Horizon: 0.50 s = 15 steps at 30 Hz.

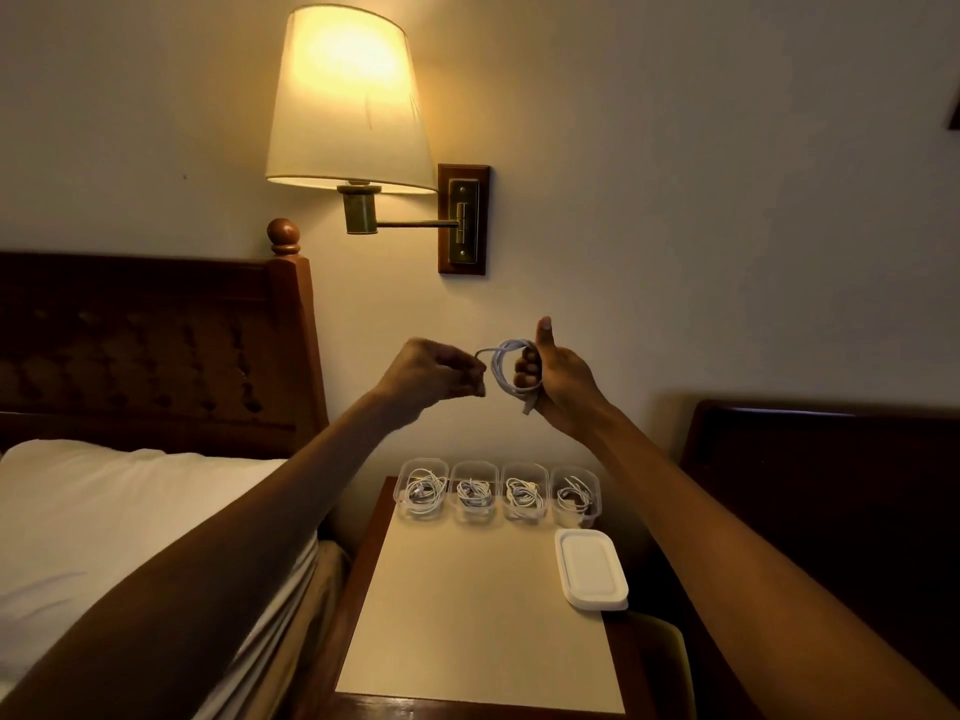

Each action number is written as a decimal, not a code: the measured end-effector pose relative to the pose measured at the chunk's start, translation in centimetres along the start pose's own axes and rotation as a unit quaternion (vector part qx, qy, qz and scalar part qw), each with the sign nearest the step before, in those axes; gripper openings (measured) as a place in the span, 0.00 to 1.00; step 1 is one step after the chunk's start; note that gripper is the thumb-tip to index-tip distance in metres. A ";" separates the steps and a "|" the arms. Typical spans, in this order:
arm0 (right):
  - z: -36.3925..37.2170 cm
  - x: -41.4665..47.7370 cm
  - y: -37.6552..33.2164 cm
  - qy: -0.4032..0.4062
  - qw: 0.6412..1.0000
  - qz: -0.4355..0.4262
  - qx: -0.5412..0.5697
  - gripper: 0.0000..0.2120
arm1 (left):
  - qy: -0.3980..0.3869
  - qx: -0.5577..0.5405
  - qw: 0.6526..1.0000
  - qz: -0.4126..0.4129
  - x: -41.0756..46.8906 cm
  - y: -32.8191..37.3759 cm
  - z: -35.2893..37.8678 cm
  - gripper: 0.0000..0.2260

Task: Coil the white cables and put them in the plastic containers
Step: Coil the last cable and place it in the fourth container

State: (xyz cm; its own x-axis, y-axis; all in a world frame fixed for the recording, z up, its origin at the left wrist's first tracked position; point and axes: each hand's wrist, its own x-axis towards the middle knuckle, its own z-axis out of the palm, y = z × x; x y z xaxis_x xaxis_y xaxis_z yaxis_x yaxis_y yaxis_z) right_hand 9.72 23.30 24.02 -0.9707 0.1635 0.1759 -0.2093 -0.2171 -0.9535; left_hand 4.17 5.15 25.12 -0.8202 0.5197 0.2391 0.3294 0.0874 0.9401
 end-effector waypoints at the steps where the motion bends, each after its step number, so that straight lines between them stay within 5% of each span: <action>1: 0.2 0.1 0.0 -0.004 1.000 -0.009 0.009 0.22 | 0.013 -0.105 0.994 -0.034 -0.3 0.1 0.7 0.09; 8: 1.0 0.2 0.0 0.084 0.986 -0.091 -0.116 0.22 | 0.023 -0.314 0.942 -0.113 -0.3 1.0 2.2 0.11; 15: 0.6 0.7 0.6 0.088 0.988 -0.086 -0.092 0.22 | -0.052 -0.191 0.968 -0.153 -0.7 1.5 2.0 0.10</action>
State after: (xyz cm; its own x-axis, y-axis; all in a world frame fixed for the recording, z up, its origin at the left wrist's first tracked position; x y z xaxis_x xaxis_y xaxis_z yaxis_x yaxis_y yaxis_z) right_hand 8.88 22.69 23.76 -0.8837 0.3518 0.3087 -0.3282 0.0045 -0.9446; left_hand 6.16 6.64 25.92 -0.7936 0.6043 -0.0713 -0.1349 -0.0605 0.9890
